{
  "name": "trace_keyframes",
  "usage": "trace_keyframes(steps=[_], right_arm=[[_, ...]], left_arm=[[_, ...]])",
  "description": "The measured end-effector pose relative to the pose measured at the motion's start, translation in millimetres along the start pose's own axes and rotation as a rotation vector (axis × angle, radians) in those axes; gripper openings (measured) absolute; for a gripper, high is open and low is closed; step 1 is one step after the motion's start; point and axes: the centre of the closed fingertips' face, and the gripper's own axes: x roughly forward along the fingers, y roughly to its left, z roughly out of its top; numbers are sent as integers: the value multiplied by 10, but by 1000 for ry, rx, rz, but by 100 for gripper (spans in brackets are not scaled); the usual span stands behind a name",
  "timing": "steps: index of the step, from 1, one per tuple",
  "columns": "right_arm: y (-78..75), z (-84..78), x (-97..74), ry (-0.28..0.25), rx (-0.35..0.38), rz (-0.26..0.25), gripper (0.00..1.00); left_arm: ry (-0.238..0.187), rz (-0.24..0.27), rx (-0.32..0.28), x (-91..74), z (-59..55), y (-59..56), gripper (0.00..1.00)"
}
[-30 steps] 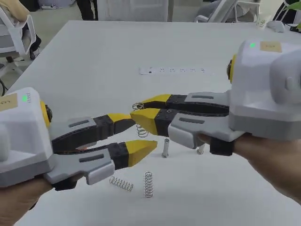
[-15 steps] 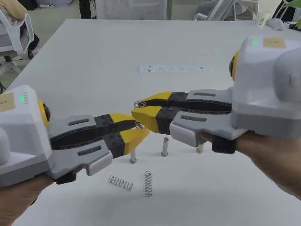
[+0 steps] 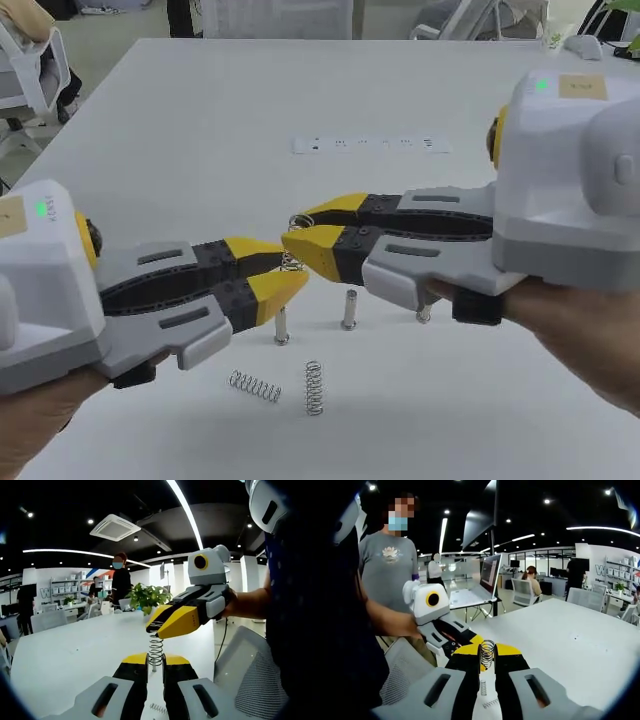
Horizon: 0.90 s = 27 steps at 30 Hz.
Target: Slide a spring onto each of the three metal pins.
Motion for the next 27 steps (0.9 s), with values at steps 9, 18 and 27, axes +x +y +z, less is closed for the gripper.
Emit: trace_keyframes(steps=[9,18,27], right_arm=[[-6,12,7,2,-4,-1,7],[-7,22,5,2,-2,0,7],[-3,7,-1,19,-8,5,7]], left_arm=[[10,-7,-6,12,-32,-18,4],[7,0,22,2,-18,7,3],[21,2,34,10,-34,-1,4]])
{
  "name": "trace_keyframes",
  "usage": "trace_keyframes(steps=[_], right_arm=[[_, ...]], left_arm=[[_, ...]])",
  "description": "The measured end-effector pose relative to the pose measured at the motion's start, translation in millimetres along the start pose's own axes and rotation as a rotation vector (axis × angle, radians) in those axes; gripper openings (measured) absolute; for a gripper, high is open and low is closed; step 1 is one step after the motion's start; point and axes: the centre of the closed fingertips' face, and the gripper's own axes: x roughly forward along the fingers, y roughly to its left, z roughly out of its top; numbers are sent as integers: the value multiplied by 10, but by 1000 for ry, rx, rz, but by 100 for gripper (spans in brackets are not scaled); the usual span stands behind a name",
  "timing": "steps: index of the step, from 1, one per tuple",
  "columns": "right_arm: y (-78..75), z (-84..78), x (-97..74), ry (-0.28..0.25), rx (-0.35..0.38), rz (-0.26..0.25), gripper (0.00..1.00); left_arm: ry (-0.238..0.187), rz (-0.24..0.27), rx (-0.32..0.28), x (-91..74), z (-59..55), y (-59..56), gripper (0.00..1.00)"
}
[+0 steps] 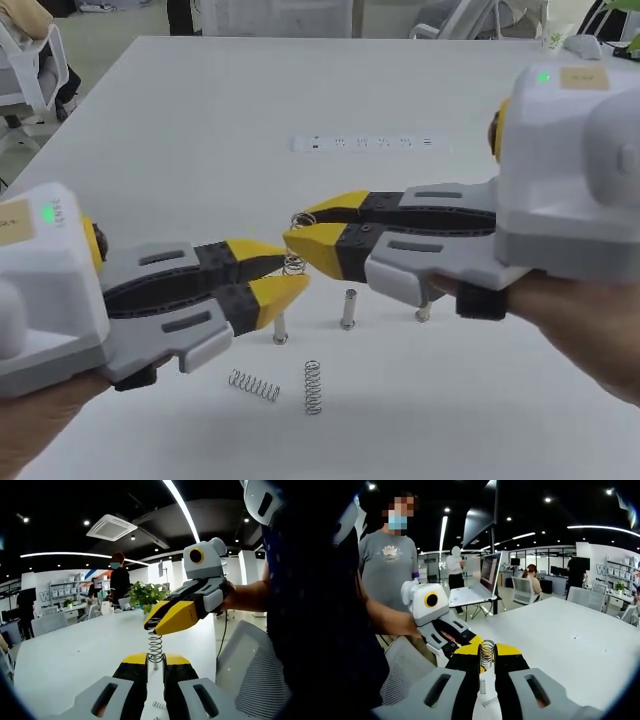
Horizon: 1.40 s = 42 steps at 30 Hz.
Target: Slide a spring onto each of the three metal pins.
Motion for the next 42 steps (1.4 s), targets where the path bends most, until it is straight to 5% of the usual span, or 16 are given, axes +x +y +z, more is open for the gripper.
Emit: trace_keyframes(steps=[5,10,20,26,42], right_arm=[[4,20,9,-9,-7,-3,7],[20,16,13,-6,-4,3,7],[54,-16,-4,26,-20,21,7],[93,-102,-32,119,-53,67,8],[270,-480,-117,504,-215,253,8]], left_arm=[[-3,2,-15,20,11,-6,10],[-4,2,-20,19,13,-7,5],[11,0,35,1,2,-14,2],[56,-26,76,13,-61,-84,2],[219,-109,187,57,-328,-304,2]])
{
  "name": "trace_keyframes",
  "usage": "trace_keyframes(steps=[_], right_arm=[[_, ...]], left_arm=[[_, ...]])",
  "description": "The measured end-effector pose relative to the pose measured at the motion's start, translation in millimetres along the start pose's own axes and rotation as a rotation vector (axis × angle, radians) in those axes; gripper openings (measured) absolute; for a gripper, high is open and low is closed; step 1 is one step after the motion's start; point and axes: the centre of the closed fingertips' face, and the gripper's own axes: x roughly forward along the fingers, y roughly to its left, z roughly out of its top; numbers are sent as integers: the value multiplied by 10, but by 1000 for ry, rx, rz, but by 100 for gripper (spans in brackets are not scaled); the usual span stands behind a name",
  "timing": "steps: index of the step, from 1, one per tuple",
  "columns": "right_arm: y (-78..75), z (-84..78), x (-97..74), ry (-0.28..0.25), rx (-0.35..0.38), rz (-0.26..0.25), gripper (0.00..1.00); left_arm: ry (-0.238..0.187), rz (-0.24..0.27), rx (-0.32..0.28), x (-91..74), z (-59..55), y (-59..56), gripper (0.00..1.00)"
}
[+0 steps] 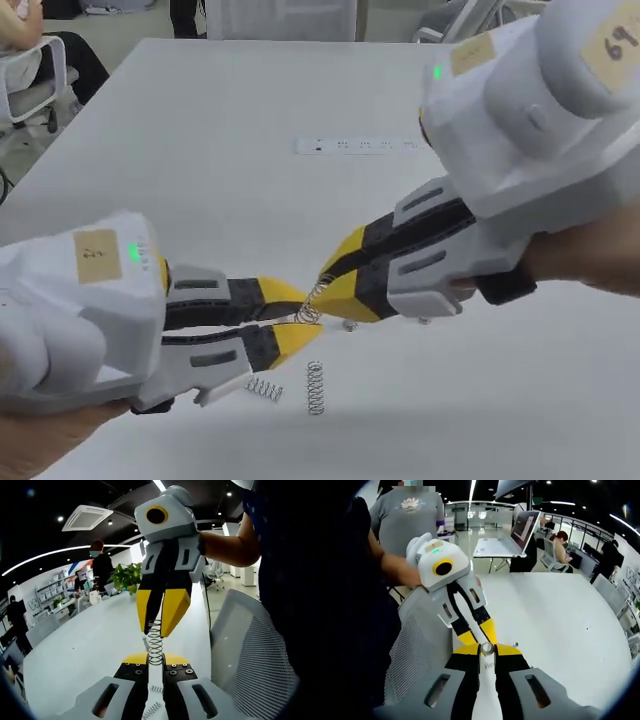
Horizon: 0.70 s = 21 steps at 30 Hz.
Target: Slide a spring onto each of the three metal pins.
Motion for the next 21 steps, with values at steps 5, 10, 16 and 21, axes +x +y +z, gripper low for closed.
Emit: trace_keyframes(steps=[5,10,16,21], right_arm=[[20,-65,55,76,-39,29,8],[25,-113,90,118,-55,44,8],[45,-152,121,150,-64,59,8],[64,-185,127,165,-60,64,8]], left_arm=[[31,-12,17,25,-55,-41,2],[39,-23,5,29,-68,-62,2],[40,-27,-9,32,-73,-74,2],[32,-30,-21,31,-59,-84,2]])
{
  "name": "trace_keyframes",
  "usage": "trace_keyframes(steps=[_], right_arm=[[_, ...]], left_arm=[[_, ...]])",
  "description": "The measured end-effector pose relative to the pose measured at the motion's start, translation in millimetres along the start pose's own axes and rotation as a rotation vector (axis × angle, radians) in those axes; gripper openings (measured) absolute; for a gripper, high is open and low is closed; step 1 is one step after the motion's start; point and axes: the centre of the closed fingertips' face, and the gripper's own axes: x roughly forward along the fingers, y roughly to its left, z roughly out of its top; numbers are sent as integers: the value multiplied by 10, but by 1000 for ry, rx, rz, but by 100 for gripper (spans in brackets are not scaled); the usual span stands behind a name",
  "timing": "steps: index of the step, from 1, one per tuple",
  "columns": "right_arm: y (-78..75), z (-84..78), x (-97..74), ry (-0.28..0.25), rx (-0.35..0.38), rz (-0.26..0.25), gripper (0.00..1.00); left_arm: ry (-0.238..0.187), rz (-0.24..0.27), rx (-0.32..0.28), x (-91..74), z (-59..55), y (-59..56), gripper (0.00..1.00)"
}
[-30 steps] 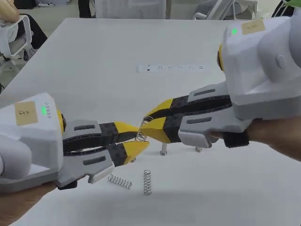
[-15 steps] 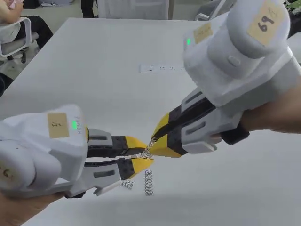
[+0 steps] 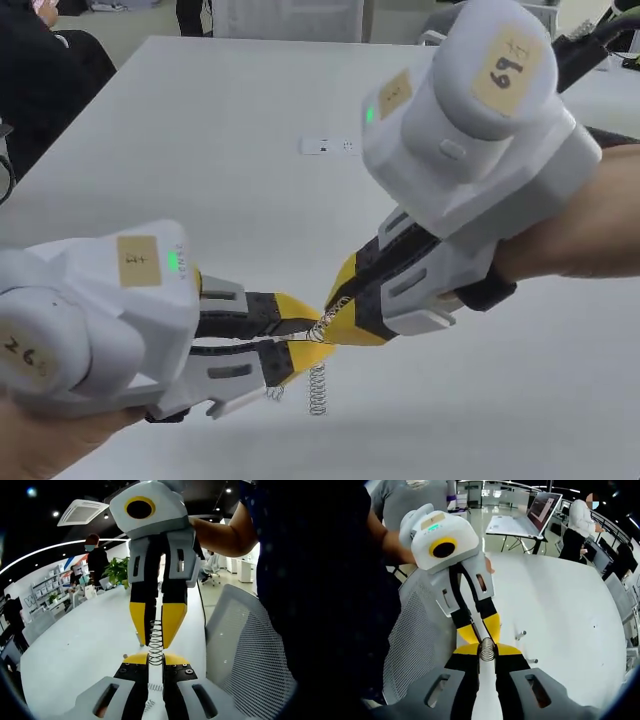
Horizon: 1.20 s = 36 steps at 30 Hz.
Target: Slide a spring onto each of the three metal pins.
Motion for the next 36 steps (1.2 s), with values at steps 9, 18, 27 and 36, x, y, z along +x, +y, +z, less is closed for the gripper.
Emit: trace_keyframes(steps=[9,18,27,36], right_arm=[[-12,-20,3,5,20,13,8],[-30,-39,4,28,23,17,8],[-67,-25,-13,35,14,8,8],[-87,-38,-12,44,15,-6,8]], left_arm=[[-9,-2,-11,20,25,-9,2],[-21,-4,-48,46,30,-8,2],[-53,13,-91,41,56,43,3],[-83,17,-105,15,92,47,8]])
